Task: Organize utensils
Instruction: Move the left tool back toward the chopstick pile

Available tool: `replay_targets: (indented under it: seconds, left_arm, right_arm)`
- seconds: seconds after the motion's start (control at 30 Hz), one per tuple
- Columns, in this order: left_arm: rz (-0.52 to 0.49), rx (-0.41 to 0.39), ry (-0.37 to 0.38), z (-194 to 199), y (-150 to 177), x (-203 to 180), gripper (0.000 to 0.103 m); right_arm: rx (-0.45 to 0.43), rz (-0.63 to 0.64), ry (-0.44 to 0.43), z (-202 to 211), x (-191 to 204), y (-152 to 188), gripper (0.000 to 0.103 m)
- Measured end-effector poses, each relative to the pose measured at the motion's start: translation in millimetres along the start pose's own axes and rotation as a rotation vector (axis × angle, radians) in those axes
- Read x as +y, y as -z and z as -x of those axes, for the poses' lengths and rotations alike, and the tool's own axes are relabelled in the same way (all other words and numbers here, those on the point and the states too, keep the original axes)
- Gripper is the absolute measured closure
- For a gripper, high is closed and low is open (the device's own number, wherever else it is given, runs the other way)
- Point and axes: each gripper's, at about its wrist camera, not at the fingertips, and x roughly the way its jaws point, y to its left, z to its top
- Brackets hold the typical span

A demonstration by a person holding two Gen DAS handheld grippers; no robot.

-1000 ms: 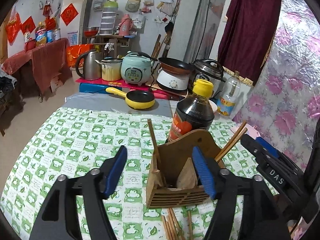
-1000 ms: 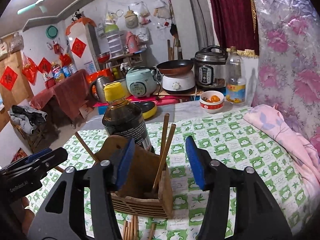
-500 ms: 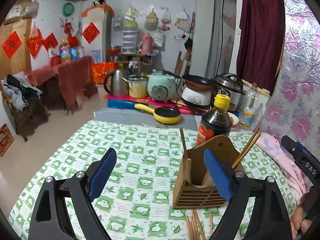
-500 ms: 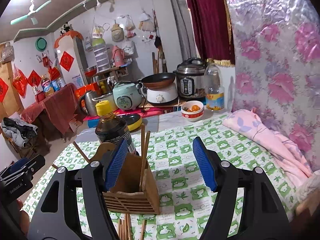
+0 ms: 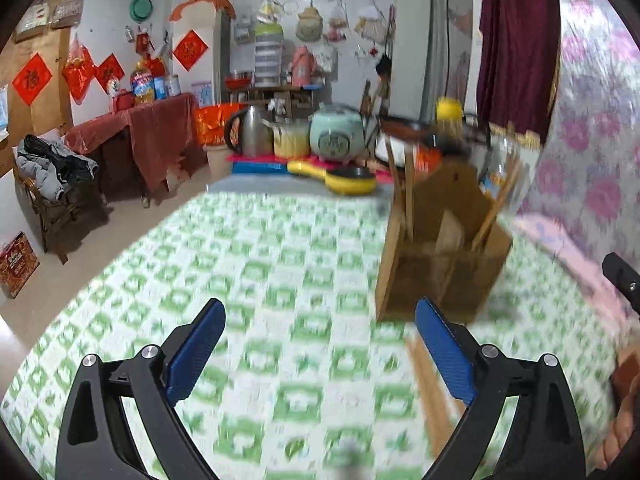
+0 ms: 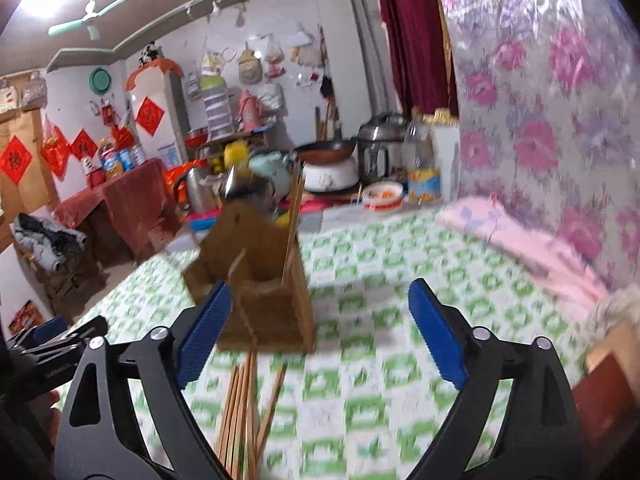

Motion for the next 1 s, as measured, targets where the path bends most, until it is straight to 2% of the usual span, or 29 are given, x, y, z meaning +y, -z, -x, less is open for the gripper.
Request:
replay_targets:
  seconds: [0.17, 0.3, 0.47, 0.57, 0.83, 1.0]
  left_arm:
    - [-0.058, 0.142, 0.046, -18, 39, -5, 0.009]
    - [-0.113, 0.210, 0.083, -21, 58, -13, 0.009]
    - [-0.165, 0.263, 0.146, -20, 75, -21, 0.009]
    - [-0.180, 0.323, 0.209, -21, 86, -26, 0.009]
    - [-0.256, 0.344, 0.256, -19, 95, -46, 0.009]
    - [-0.296, 0.367, 0.250, -25, 100, -55, 0.009]
  right_arm:
    - [0.114, 0.028, -0.040, -7, -5, 36, 0.013]
    - [0.232, 0.044, -0.070, -14, -7, 62, 0.013]
    - [0.291, 0.021, -0.092, -16, -10, 77, 0.013]
    - [0.315, 0.015, -0.093, -20, -11, 80, 0.013]
    - [0.359, 0.012, -0.084, -28, -12, 84, 0.013]
    - [0.367, 0.015, -0.091, -29, -11, 85, 0.013]
